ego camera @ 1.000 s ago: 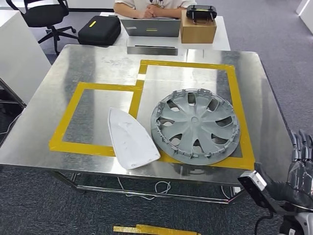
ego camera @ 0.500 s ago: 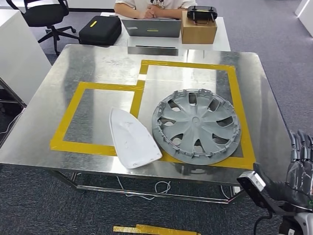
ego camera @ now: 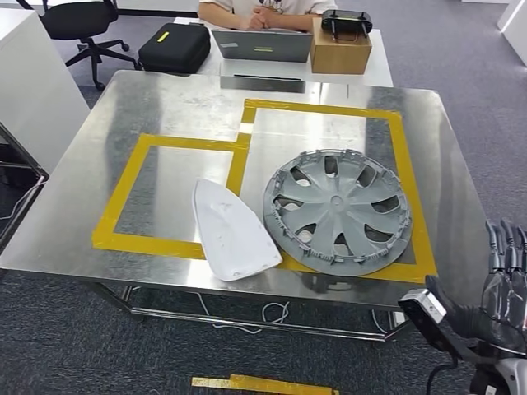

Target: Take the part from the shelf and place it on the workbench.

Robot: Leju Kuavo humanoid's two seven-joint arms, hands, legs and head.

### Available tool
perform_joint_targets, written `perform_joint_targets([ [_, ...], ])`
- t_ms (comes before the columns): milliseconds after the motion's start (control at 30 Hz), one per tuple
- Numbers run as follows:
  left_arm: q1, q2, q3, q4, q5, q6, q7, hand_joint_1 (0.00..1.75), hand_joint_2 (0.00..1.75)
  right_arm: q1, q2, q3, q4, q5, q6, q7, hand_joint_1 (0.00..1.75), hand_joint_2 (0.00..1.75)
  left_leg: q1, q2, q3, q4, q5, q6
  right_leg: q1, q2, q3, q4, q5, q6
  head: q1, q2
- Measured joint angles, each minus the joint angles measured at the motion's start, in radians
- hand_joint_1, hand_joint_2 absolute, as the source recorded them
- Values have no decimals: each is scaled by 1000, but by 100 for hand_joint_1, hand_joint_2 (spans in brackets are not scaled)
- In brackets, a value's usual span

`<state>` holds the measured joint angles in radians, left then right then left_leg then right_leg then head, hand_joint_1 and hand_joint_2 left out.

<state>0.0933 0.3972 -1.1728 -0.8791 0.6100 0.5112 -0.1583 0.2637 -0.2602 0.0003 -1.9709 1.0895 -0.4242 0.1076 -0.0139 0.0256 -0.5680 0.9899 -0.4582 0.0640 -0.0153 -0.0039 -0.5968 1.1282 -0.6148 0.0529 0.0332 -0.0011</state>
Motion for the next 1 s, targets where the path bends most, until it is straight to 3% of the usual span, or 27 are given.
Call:
perform_joint_targets([
  [67,2,-1,3,-2,3,0,0,0,0,1,0,0,1,0,0,2,0,0,0,0,-10,0,7,-1,-1,0,-39,113,-50,5,0,0],
  [100,2,-1,3,-4,4,0,0,0,0,1,0,0,1,0,0,3,0,0,0,0,-15,1,10,-3,-2,0,-38,127,-49,6,0,0],
  [133,3,-1,4,-4,5,0,0,0,0,1,0,0,2,0,1,4,0,0,1,0,-18,1,14,-5,-3,0,-17,98,-28,8,0,0],
  [200,4,-1,5,-5,5,1,0,0,0,0,0,0,2,0,2,6,0,0,1,0,-24,3,21,-14,-6,-4,69,-43,30,9,1,0],
  [267,5,0,7,-7,5,2,0,0,0,0,0,0,2,2,3,7,0,0,-1,0,-28,7,28,-25,-5,-4,133,-149,61,2,-1,0],
  [367,8,2,9,-12,6,6,3,0,0,1,0,0,1,1,7,12,0,0,0,0,-35,13,40,-44,-1,0,126,-165,69,-19,-3,0],
  [433,10,3,10,-14,6,7,5,0,0,1,0,0,1,0,9,14,0,0,4,-6,-48,41,3,-57,-3,0,112,-167,81,-37,-6,0],
  [500,13,4,10,-17,6,8,6,0,0,1,0,0,1,0,10,14,0,0,9,-13,-77,142,-94,-70,-4,-1,96,-167,99,-50,-10,0],
  [533,14,4,10,-18,6,9,6,0,0,1,0,0,1,0,12,15,0,0,11,-15,-92,209,-140,-75,-4,-1,87,-166,108,-51,-11,0],
  [567,14,4,10,-19,6,10,6,0,0,1,0,0,1,-1,14,15,0,0,13,-16,-98,263,-168,-78,-4,0,78,-164,117,-50,-12,0],
  [600,14,4,10,-19,7,10,7,0,0,1,0,1,1,-2,17,16,0,0,15,-16,-92,289,-175,-80,-4,0,68,-161,125,-49,-12,0],
  [633,14,4,10,-20,7,10,8,0,0,1,0,1,1,-2,20,18,0,0,17,-16,-67,273,-162,-80,-4,1,57,-158,131,-47,-12,0],
  [667,14,4,10,-20,8,11,8,0,0,1,0,1,1,-3,22,20,0,0,18,-16,-27,221,-138,-78,-4,2,47,-153,136,-45,-12,0],
  [733,13,6,10,-21,8,13,9,0,0,1,0,1,1,-3,24,24,0,0,18,-22,69,71,-98,-71,-3,4,31,-144,144,-38,-12,0],
  [800,13,7,10,-22,8,14,9,0,0,1,0,1,1,-2,25,26,0,0,15,-28,112,-10,-84,-61,-1,4,22,-142,155,-27,-12,0],
  [900,13,7,10,-23,9,15,9,0,0,3,0,1,1,1,31,35,0,0,12,-25,97,-17,-66,-42,-4,5,13,-142,165,-7,-12,0],
  [933,13,8,10,-24,10,17,10,0,0,4,0,1,1,2,36,42,0,0,13,-22,88,-19,-56,-32,-5,5,2,-127,144,-2,-11,0],
  [1000,12,7,10,-27,13,20,12,0,0,8,0,0,1,5,47,57,0,0,12,-16,63,-22,-34,-18,-6,4,-32,-40,54,2,-8,0],
])
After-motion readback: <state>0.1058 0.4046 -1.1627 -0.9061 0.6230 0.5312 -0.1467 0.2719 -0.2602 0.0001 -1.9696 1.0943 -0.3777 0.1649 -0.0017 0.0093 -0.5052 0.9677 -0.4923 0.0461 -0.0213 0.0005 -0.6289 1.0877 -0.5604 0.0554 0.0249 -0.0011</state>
